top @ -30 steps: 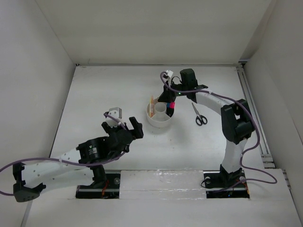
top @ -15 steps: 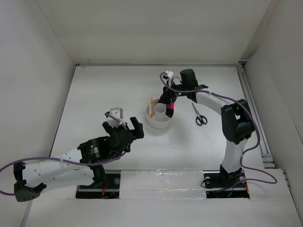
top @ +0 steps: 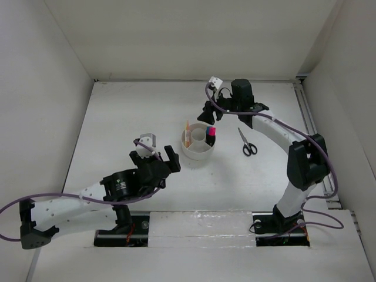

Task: Sort the stationery into containers
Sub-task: Place the stationery in the storage box, then pick up the stapler from the center of the board.

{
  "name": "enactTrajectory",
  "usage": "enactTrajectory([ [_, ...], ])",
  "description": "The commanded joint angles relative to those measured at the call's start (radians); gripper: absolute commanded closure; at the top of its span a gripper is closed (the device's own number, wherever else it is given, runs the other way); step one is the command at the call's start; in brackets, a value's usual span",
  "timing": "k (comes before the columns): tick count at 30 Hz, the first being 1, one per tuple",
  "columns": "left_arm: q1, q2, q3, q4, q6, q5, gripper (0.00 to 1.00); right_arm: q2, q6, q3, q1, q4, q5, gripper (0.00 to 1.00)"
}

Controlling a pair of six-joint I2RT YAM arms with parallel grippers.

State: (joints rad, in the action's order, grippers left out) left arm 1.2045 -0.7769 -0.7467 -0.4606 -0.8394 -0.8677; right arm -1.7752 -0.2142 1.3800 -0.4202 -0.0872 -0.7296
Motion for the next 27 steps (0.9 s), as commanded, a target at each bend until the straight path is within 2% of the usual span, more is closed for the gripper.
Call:
enactTrajectory([
  [1,0.004,-0.013,-0.006,0.004,-0.024,-0.022,0.00,0.091,0.065,-0.032,-0.009,0.092,0.115,0.33],
  [2,0.004,-0.025,-0.006,-0.010,-0.045,-0.022,0.00,0.105,0.078,-0.042,-0.009,0.092,0.136,0.13],
  [3,0.004,-0.025,-0.006,-0.010,-0.046,-0.022,0.00,0.131,0.099,-0.042,-0.009,0.092,0.148,0.04],
  [4,0.004,-0.051,-0.006,-0.010,-0.056,-0.022,0.00,0.144,0.113,-0.056,-0.009,0.092,0.160,0.00],
  [7,-0.066,-0.117,0.018,0.025,-0.037,0.057,0.00,0.215,0.179,-0.101,-0.023,0.092,0.275,0.00],
  [8,-0.083,-0.139,0.029,0.039,-0.036,0.080,0.00,0.233,0.199,-0.113,-0.023,0.092,0.380,0.00],
  [11,-0.094,-0.223,0.029,0.057,-0.044,0.108,0.00,0.304,0.306,-0.159,-0.051,0.049,0.531,0.00],
  [13,-0.120,-0.271,0.012,0.008,-0.098,0.085,0.00,0.359,0.355,-0.208,-0.051,0.038,0.532,0.00],
  [15,-0.290,-0.344,-0.012,-0.038,-0.103,0.133,0.00,0.401,0.380,-0.248,-0.060,0.038,0.495,0.00],
  [17,-0.383,-0.355,0.006,0.034,-0.040,0.200,0.00,0.459,0.380,-0.292,-0.089,0.038,0.484,0.00],
  [19,-0.427,-0.343,0.035,0.107,-0.004,0.234,0.00,0.491,0.380,-0.302,-0.136,0.038,0.495,0.00],
  [22,-0.528,-0.380,0.056,0.131,0.008,0.272,0.00,0.540,0.389,-0.312,-0.186,0.027,0.515,0.00],
  [27,-0.546,-0.403,0.098,0.229,0.072,0.308,0.00,0.574,0.400,-0.341,-0.275,0.027,0.515,0.00],
])
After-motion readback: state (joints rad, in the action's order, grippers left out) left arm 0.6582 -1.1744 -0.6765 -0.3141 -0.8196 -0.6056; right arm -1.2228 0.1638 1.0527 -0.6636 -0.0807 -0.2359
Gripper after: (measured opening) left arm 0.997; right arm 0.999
